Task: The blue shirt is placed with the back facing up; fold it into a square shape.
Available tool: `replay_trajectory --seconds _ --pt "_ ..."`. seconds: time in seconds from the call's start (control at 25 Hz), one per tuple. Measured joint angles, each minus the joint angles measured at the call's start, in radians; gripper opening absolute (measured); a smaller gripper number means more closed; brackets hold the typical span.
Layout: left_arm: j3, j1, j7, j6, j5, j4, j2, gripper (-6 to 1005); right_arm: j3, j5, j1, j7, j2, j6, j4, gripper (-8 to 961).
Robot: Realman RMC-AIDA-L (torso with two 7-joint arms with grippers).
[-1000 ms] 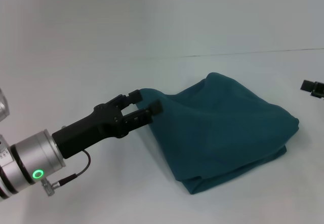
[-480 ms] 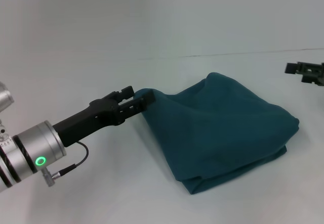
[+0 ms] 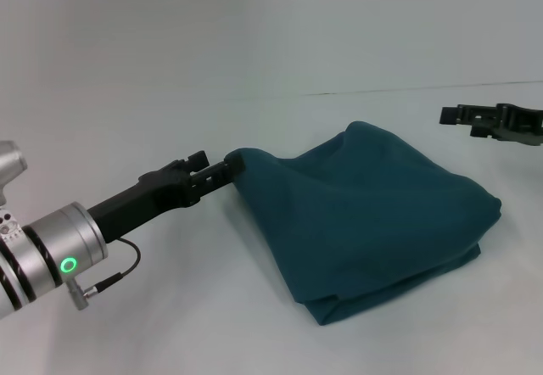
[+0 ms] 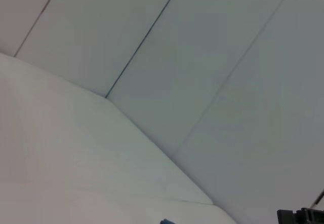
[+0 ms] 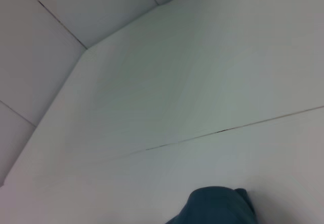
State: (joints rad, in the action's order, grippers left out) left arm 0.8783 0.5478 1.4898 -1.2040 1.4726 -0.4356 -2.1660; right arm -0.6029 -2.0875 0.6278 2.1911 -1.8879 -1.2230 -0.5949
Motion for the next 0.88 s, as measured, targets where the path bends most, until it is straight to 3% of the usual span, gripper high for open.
replay_trajectory --seconds 0.24,0.48,0.88 --pt "0.007 -0.008 0.012 0.029 0.006 0.0 -0.002 903 -0.046 -0.001 0.024 0.002 -0.032 0.099 0.013 913" --pt "0.013 0.005 0.019 0.031 0.062 0.0 0.0 903 -0.121 -0.004 0.059 0.044 -0.036 0.175 0.041 912" --pt "0.045 0.018 0.019 0.044 0.078 0.007 0.0 904 -0.157 -0.066 0.113 0.101 -0.055 0.271 0.074 910"
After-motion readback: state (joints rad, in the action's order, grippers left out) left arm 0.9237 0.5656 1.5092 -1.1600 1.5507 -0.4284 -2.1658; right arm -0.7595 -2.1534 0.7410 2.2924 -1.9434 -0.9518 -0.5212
